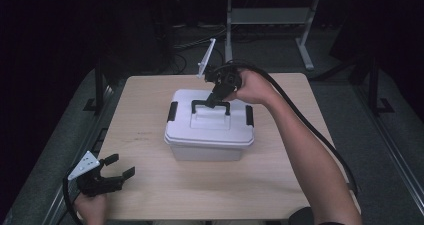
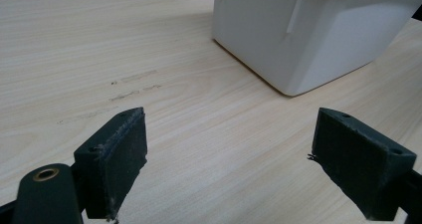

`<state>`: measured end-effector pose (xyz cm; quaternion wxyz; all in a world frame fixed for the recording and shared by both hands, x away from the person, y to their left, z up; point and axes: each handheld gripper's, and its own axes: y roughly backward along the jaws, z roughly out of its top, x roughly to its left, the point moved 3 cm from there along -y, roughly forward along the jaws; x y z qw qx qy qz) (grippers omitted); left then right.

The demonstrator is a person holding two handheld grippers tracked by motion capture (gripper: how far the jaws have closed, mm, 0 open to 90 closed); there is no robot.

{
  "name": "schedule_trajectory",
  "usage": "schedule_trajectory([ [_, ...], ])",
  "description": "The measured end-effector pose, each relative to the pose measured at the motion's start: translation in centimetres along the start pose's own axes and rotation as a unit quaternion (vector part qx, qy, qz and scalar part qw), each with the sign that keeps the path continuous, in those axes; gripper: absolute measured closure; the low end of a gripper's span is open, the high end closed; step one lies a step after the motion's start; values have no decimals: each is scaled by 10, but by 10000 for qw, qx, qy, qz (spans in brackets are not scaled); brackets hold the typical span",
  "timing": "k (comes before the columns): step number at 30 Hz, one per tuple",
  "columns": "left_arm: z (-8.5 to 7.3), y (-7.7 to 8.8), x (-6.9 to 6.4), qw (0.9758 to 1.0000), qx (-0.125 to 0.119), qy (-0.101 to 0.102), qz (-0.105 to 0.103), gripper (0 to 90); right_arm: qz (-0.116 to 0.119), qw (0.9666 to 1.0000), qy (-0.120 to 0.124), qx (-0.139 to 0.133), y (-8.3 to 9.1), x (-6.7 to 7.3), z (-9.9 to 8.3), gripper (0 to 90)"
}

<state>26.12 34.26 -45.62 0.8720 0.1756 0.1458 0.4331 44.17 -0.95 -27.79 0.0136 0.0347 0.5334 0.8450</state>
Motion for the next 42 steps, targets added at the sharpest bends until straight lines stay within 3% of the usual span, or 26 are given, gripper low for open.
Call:
schedule_trajectory([
  [19,0,2,2,10000,-33,26,22,134,83,9999,11,62,-15,-12,8,847],
  [42,0,2,2,10000,-36,20,24,134,155,9999,13,6,-22,-13,8,847],
])
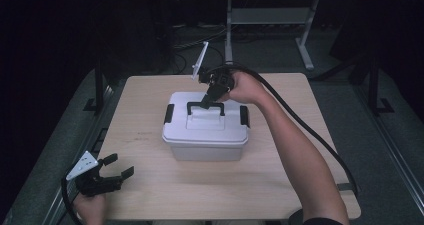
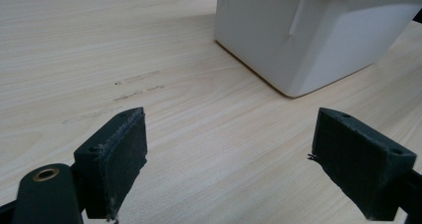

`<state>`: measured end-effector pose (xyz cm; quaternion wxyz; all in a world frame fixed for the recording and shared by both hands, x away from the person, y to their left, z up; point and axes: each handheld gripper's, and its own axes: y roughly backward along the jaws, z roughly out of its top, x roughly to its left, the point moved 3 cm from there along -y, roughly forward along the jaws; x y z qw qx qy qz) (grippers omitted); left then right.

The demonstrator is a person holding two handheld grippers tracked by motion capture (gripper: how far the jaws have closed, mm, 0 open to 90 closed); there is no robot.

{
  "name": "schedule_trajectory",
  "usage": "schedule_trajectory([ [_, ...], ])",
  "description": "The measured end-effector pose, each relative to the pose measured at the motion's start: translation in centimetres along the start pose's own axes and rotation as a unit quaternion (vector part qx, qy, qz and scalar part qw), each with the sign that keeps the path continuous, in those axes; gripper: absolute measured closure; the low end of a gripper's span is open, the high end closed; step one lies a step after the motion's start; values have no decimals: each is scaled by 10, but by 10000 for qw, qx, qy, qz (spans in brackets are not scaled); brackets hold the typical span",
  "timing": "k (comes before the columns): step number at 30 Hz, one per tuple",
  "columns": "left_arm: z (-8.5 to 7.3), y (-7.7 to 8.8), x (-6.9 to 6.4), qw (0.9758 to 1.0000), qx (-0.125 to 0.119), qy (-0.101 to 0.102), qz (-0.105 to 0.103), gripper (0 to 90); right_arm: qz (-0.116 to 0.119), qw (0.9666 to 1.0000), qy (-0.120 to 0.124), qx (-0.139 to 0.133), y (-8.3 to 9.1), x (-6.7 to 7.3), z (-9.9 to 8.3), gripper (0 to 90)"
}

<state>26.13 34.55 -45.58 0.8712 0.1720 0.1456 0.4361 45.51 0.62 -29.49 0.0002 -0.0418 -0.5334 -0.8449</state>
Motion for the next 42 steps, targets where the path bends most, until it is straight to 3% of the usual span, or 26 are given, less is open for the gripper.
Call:
schedule_trajectory([
  [15,0,1,1,10000,-20,36,11,134,32,9999,-87,39,-8,-4,-1,846],
  [24,0,0,0,10000,-19,50,16,134,90,9997,-188,-114,-9,-6,-5,827],
  [36,0,0,0,10000,-1,4,16,134,-25,9992,-300,-251,-5,-7,-11,725],
  [42,1,0,1,10000,-12,14,11,134,-41,9988,-350,-343,0,-7,-15,716],
])
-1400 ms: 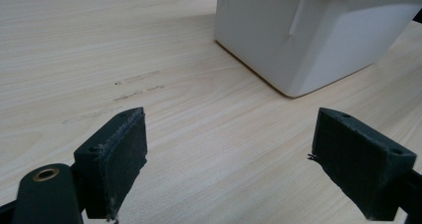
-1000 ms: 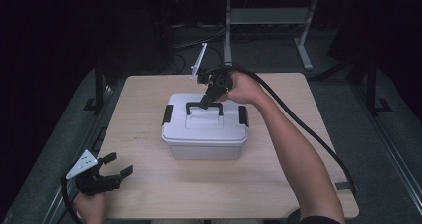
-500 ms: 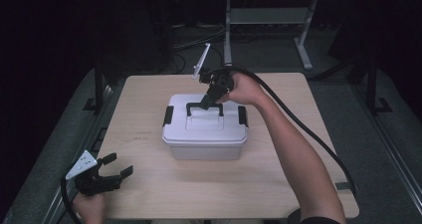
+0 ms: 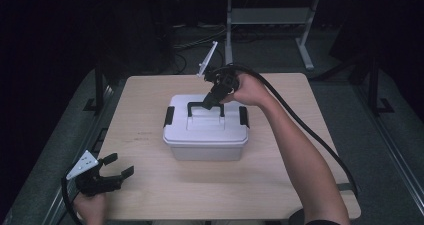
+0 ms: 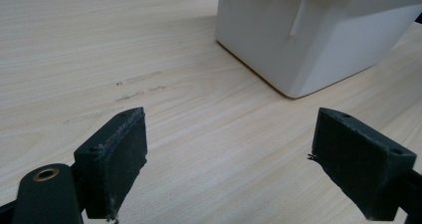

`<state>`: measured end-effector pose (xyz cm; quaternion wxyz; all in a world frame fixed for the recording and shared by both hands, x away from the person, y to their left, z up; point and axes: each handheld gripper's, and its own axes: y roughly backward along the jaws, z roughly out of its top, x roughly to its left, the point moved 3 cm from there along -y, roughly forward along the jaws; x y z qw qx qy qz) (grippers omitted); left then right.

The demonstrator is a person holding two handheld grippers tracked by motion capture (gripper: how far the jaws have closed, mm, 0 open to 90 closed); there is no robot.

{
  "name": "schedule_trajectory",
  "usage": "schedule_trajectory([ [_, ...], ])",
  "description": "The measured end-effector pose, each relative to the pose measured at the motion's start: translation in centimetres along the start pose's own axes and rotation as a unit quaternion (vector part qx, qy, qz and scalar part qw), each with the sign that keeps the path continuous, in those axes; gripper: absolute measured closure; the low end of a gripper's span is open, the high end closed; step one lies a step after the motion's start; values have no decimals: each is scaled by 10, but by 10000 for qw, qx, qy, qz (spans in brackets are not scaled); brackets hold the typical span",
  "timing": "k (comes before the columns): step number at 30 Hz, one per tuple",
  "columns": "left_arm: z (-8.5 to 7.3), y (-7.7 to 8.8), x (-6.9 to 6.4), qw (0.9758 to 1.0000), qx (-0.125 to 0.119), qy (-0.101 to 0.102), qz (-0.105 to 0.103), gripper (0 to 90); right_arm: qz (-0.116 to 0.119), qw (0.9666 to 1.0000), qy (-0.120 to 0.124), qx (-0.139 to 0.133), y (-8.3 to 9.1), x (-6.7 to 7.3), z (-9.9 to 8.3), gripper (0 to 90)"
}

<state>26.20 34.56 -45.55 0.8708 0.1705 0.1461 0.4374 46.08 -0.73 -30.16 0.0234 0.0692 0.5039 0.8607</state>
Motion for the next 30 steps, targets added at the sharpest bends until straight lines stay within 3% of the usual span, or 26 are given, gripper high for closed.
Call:
schedule_trajectory([
  [30,-1,1,-1,10000,24,7,-5,134,-254,9994,-238,-42,25,2,-18,630],
])
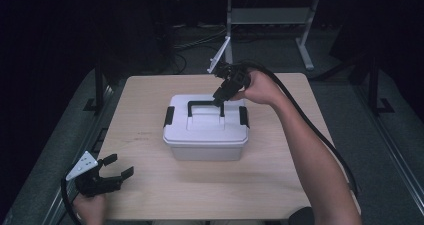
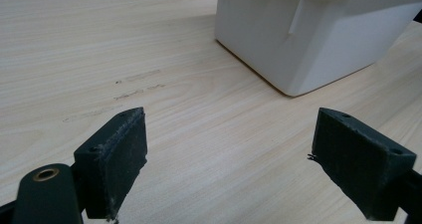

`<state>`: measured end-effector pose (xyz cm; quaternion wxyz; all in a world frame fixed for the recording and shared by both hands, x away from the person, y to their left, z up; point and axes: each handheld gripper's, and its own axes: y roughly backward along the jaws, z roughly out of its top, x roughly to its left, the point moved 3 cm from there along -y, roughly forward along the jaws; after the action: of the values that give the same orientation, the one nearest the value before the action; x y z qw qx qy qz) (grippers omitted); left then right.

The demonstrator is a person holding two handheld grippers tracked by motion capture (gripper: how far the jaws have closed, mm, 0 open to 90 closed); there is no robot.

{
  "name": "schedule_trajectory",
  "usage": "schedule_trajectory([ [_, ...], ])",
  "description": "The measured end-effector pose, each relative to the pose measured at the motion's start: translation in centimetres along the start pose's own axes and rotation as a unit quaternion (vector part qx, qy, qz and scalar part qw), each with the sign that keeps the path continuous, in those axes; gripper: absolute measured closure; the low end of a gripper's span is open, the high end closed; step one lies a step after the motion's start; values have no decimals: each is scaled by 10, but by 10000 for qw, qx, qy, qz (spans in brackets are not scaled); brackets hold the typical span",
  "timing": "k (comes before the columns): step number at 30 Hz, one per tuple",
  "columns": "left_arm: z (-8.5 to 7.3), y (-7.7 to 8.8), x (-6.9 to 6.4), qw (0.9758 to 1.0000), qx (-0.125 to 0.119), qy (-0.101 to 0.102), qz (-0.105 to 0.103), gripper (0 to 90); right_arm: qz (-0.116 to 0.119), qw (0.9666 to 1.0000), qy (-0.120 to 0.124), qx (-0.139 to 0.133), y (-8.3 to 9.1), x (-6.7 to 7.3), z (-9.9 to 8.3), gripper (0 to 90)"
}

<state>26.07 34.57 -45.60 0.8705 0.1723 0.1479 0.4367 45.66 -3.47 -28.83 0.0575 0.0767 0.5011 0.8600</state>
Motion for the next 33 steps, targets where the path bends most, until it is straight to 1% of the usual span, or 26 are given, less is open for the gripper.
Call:
schedule_trajectory([
  [2,0,-1,0,10000,6,-12,-1,134,0,10000,-42,22,0,0,-3,619],
  [5,0,-1,-1,10000,19,-15,0,134,6,10000,-66,-24,2,-1,-8,619],
  [14,0,-2,-2,10000,3,-16,-11,134,-62,9998,-168,-14,8,0,-20,614],
  [20,0,-2,-1,10000,22,-32,-15,134,-71,9997,-211,-44,8,0,-27,611],
  [22,0,-2,-1,10000,33,-42,-11,134,-77,9998,-186,-40,9,-1,-28,610],
  [23,0,-2,-1,10000,38,-45,-10,134,-68,9997,-236,-53,9,0,-29,609],
  [33,1,-2,-2,10000,44,-46,-4,134,-119,9994,-320,-42,10,-1,-44,600],
])
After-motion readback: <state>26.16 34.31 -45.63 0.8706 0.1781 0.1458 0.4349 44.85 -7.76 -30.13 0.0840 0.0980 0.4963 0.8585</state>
